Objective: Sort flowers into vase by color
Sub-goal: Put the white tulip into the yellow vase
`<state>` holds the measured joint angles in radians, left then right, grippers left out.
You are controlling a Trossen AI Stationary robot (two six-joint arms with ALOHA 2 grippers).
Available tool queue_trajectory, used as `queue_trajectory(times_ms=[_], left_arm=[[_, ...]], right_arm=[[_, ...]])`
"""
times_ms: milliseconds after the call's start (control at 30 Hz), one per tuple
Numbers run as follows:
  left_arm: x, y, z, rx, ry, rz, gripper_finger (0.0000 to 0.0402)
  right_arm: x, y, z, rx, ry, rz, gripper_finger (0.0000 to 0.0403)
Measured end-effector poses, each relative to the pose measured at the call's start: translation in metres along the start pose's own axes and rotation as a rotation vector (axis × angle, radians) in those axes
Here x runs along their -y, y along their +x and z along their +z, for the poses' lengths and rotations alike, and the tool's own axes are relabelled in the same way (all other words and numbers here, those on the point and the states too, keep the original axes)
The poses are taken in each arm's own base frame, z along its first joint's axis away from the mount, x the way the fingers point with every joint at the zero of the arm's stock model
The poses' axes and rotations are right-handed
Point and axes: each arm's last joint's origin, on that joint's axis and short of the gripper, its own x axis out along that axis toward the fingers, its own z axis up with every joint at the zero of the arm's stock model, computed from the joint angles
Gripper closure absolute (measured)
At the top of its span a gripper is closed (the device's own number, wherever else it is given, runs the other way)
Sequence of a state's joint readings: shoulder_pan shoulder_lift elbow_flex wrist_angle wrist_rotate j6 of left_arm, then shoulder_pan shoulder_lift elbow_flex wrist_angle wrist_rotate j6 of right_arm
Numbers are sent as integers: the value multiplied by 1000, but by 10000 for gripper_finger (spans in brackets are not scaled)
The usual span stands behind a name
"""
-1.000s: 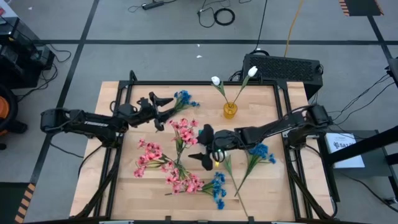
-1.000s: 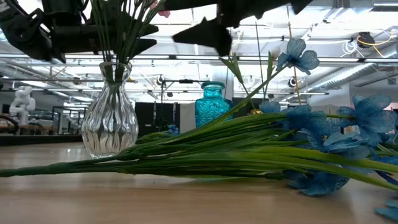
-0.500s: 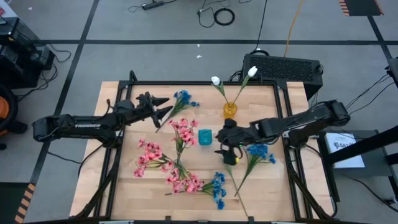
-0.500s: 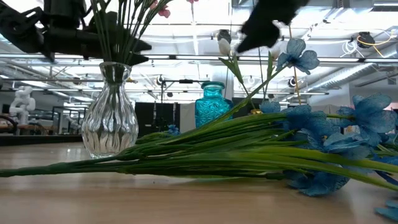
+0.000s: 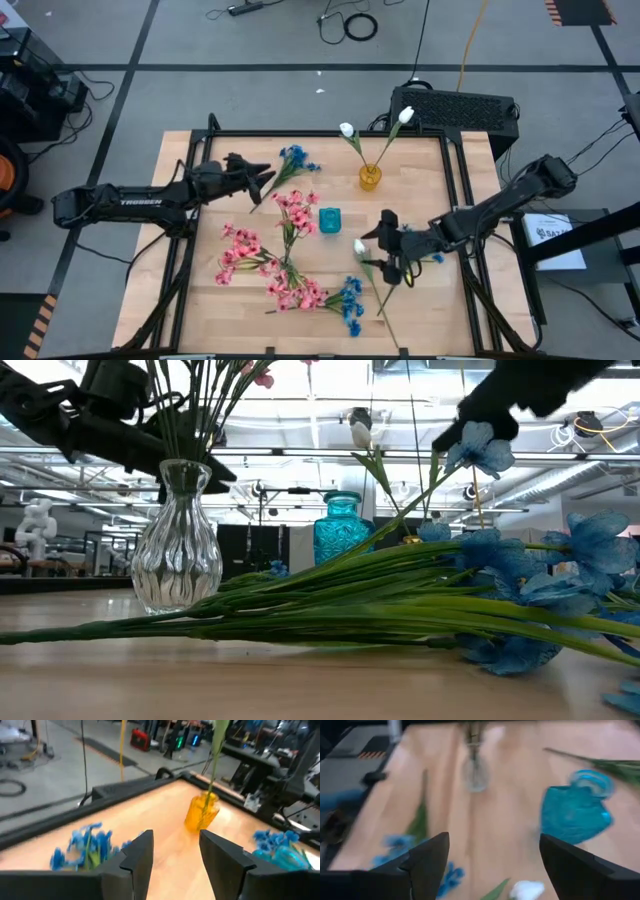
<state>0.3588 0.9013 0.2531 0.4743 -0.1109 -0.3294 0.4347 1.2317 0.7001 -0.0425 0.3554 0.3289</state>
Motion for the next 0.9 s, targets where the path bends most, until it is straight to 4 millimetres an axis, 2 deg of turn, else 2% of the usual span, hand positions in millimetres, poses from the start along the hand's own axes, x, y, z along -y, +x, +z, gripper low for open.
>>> queue_trajectory(times_ms=[200, 467, 600, 733, 900], left_arm=[[1, 4, -11, -81, -17, 23, 245], [1, 15, -32, -172, 12, 137, 245], [-2, 21, -43, -221, 16, 175, 245], [-3, 24, -49, -253, 2, 195, 245], [-2, 29, -42, -237, 39, 196, 245]], right_arm=[[4, 4, -12, 6, 24, -36, 101], [1, 1, -16, -28, -117, -23, 101], [11, -6, -10, -13, -169, -57, 101], [24, -19, 0, 29, -131, -87, 101], [31, -32, 2, 32, -31, -91, 101]])
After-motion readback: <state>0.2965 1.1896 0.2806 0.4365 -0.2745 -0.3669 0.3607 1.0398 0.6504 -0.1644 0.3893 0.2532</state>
